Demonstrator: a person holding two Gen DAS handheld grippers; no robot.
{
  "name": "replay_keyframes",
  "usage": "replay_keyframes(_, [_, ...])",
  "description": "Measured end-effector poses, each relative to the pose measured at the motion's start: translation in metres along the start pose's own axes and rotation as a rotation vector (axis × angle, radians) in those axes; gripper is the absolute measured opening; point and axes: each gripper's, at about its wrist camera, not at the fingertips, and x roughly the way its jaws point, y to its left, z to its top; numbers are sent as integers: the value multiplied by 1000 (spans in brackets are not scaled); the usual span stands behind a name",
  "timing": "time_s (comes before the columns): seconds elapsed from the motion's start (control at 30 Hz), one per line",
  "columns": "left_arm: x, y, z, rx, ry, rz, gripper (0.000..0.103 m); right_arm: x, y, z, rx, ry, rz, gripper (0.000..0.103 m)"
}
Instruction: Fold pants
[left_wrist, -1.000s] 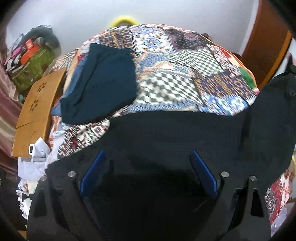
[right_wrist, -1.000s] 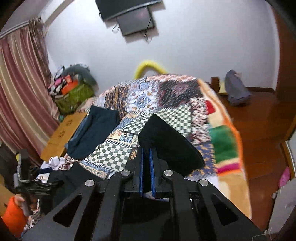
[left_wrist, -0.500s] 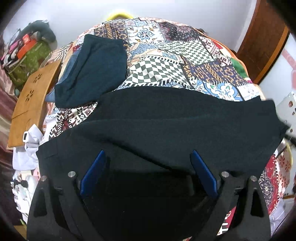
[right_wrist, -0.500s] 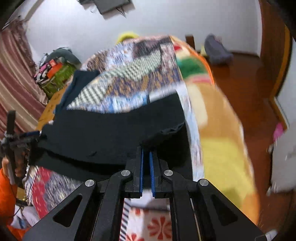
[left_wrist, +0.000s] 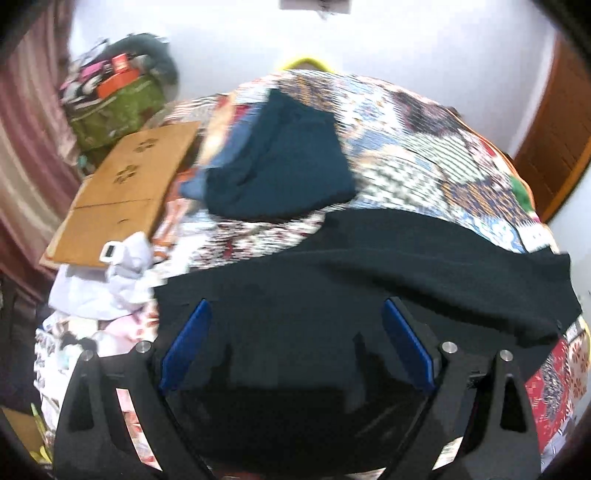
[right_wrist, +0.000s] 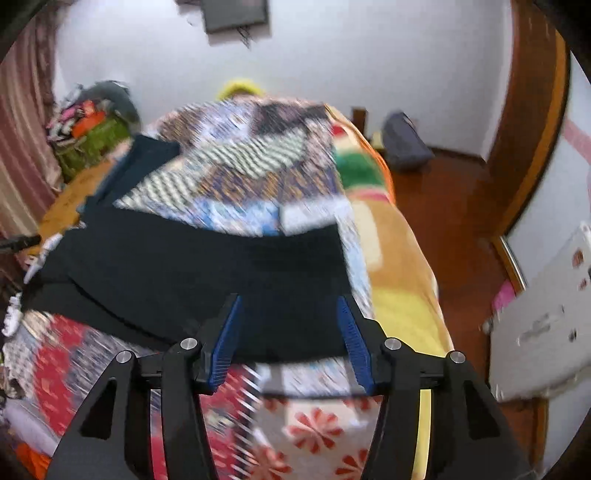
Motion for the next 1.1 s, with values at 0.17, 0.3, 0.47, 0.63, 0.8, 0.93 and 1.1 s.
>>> replay_keyframes(0.17, [4,64,3,-91,5,65,94,9,55,46,-71,-65,125,50])
replay_keyframes(0.3, [19,112,3,-172,46,73,94,34,104,79,-122,-66,252,50])
replay_keyframes(0.47, [59,155,0,-261,142,38,94,80,166,108,-215,-6,361,50])
replay_keyframes(0.63, [102,161,-2,-266,238,-22,86,139,231,124,-325,120,423,50])
replay_keyframes(0.8, [137,147,-4,-225,319,-113,65,201,281,130,-406,261,438,50])
replay_keyframes(0.93, [146,135,-7,-205,330,-194,50,239,313,126,-454,366,439,50])
replay_keyframes(1.1, [145,132,-5,-176,295,-196,33,268,344,110,-559,427,397,27])
